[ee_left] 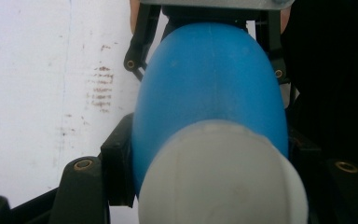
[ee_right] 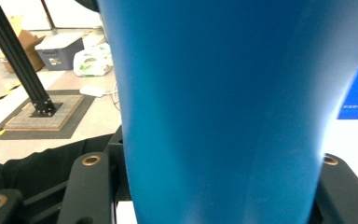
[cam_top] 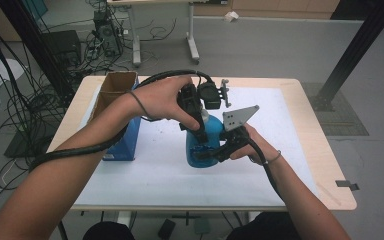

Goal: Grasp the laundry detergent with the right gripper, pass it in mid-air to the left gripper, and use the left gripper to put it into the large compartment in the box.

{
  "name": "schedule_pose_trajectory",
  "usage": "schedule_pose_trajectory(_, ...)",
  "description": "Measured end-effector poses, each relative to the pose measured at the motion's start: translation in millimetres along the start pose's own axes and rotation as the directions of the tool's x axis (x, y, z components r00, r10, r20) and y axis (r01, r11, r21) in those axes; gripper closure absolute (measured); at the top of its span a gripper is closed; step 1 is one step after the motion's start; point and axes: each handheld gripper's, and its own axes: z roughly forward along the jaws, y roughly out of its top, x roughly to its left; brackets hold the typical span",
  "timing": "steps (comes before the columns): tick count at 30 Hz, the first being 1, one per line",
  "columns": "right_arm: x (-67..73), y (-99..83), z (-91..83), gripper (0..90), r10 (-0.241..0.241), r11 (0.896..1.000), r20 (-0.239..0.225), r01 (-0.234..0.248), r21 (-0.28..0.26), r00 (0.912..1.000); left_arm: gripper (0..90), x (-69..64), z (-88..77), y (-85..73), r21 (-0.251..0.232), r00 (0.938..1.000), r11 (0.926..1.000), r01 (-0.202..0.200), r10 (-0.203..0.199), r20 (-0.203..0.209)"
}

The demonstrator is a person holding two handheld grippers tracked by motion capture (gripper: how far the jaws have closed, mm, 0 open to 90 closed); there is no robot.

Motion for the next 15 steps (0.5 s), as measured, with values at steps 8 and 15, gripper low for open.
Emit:
schedule_pose_trajectory(8,-1.4,-1.1,0.6,43.0,0.005,1.000,-0.012,-0.005,0.001,0.9999,37.6,0.1,1.2,0.7,0.011,0.9999,0.9999,0.013,-0.013,-0.004)
schedule_pose_trajectory(15,-2.3,-0.7,1.5,42.9,0.003,1.000,-0.013,-0.003,0.001,0.9999,37.6,0.5,0.7,0.1,0.017,0.9999,0.9998,0.011,-0.011,-0.003)
